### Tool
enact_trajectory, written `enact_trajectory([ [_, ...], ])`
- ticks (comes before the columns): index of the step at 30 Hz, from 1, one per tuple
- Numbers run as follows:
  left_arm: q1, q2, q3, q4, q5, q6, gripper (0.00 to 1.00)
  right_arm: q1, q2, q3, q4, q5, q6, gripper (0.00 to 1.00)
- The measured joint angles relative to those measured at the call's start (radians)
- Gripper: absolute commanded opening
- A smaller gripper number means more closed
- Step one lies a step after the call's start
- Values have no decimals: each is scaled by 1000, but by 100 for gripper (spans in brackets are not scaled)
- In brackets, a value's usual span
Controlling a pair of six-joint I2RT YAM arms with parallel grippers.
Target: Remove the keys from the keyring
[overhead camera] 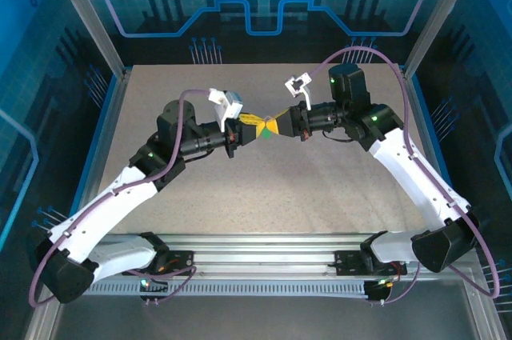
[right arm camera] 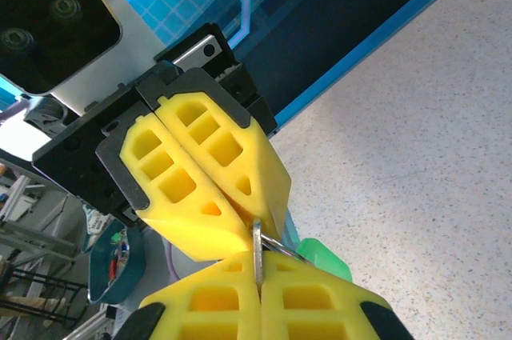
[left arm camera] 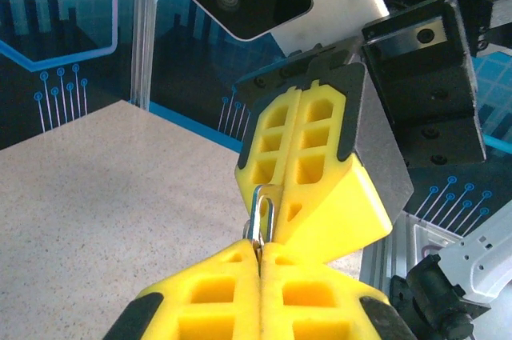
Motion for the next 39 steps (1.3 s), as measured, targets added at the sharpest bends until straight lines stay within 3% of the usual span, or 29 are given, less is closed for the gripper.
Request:
enact_trajectory([
  [16,-3,-87,-129,174,-3,24,0,-4,14,-47,106,-78,100,0],
  [34,-32,-148,-288,252,-13,23,0,-20,16,-43,101,-59,105,0],
  [37,-32,-149,-288,255,-15,24,13,-20,16,-43,101,-55,105,0],
  [39,-32,-149,-288,254,-22,23,28,-20,16,-43,101,-55,105,0],
])
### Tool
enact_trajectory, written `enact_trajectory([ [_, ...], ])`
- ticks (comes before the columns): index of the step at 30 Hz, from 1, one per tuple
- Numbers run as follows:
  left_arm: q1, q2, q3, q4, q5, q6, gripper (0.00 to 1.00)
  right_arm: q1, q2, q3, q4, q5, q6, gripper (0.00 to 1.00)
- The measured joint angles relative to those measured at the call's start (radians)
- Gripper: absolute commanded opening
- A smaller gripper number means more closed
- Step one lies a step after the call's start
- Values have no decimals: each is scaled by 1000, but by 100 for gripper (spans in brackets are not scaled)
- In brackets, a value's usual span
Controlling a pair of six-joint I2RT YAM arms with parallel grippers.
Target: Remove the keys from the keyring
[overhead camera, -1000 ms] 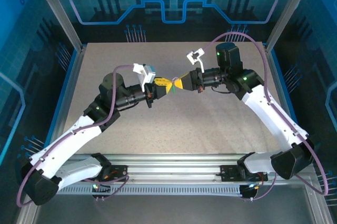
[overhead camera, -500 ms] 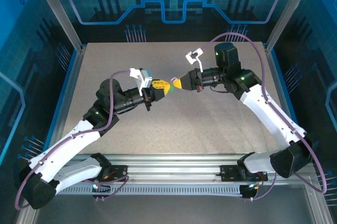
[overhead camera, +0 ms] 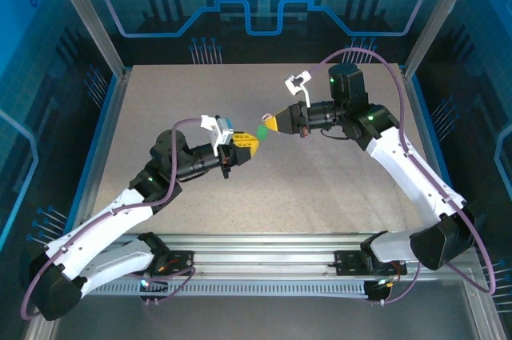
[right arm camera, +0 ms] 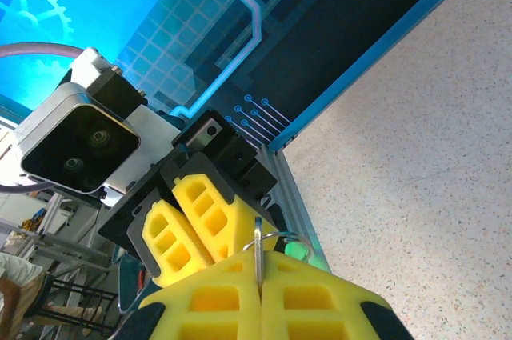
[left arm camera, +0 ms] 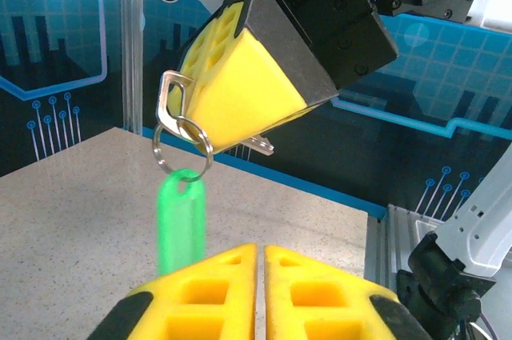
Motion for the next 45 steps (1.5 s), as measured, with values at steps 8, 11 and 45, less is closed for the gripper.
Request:
enact_trajectory([
  [8,0,-27,-63,106,-92,37,75,0,0,0,0,0,0,0],
  [11,0,-16,-87,155,-110,74,77,0,0,0,0,-1,0,0],
  [45,0,219,45,344,-55,161,57,0,-6,-4,102,-54,69,0],
])
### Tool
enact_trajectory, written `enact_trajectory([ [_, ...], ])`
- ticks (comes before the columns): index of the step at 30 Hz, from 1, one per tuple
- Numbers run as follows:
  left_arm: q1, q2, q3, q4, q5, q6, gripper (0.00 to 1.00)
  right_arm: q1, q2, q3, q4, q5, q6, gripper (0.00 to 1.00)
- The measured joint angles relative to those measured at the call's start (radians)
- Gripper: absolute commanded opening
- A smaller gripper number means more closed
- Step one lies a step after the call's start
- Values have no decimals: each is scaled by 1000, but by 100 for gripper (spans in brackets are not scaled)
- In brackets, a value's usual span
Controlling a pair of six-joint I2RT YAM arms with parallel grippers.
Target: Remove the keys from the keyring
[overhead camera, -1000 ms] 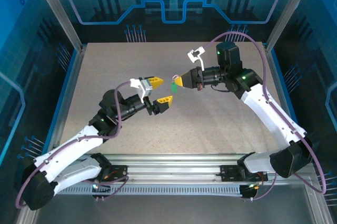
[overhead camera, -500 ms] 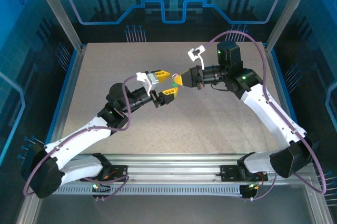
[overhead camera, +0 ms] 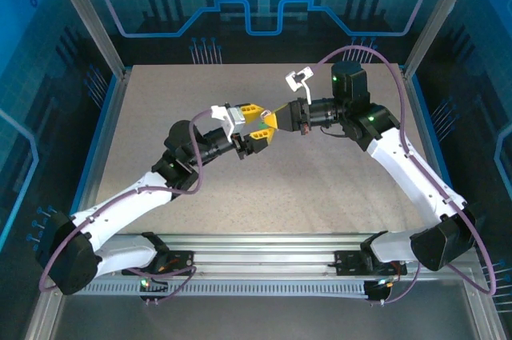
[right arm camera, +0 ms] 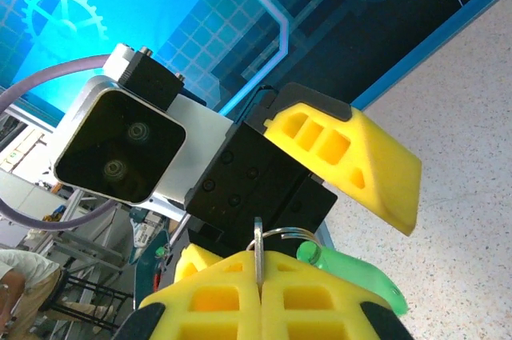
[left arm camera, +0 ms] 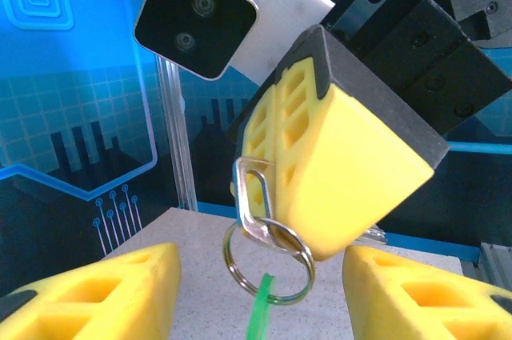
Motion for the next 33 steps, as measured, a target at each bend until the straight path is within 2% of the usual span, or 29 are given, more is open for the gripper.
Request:
enact_trajectory([
  [7,0,7,0,11,14,12,43,0,0,-7,10,-3,8,0],
  [12,0,8,0,20,29,27,30,0,0,-15,18,-3,11,0],
  [15,0,8,0,19,37,30,28,0,0,-17,26,-3,16,0],
  [17,0,8,0,19,40,30,24,0,0,-19,35,-4,23,0],
  [27,2,8,0,22,40,30,20,-7,0,-31,78,-19,56,0],
  [29,2,8,0,23,39,31,27,-7,0,-31,82,-21,57,0],
  [33,5,8,0,26,21,30,32,-7,0,-34,86,-27,64,0],
])
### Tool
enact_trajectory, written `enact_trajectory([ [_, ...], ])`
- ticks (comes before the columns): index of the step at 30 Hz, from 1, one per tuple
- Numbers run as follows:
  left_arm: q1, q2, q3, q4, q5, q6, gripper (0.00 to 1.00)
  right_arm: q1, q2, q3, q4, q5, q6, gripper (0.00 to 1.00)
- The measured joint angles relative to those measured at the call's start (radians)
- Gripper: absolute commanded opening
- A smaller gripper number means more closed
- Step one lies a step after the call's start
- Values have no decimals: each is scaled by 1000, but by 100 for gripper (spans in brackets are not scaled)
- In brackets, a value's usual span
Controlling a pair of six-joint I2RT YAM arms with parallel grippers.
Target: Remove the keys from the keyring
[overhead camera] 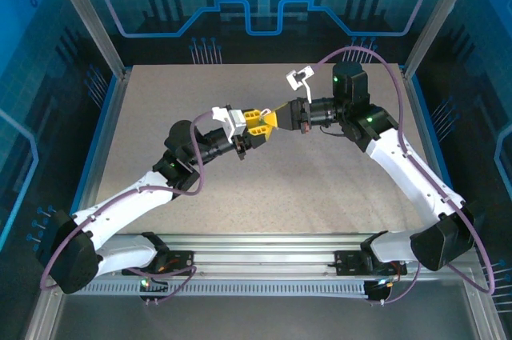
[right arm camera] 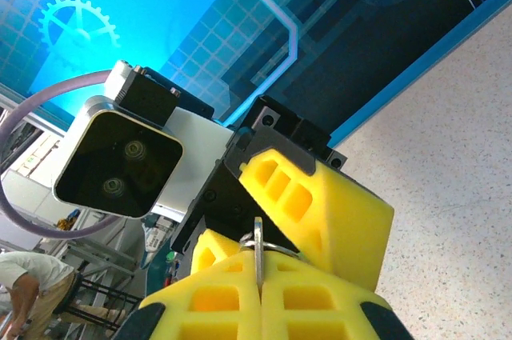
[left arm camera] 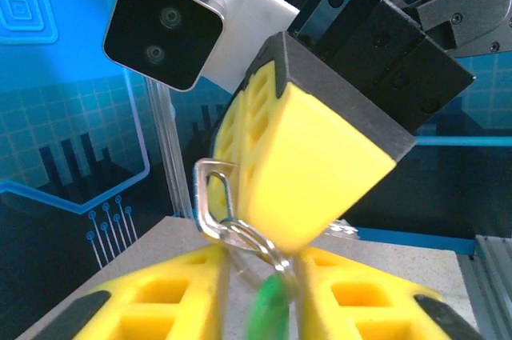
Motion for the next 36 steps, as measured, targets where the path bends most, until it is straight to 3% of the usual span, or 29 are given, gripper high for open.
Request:
enact_trajectory([
  [4,1,1,0,1,-6,2,26,0,0,-5,15,0,7,0],
  [12,2,16,13,11,-2,1,25,-6,-1,-11,48,1,23,0],
  [23,6,26,17,18,13,4,0,-17,-3,-16,72,1,26,0],
  [36,16,-6,17,-37,-4,19,0,-25,-14,-29,46,-3,10,0],
])
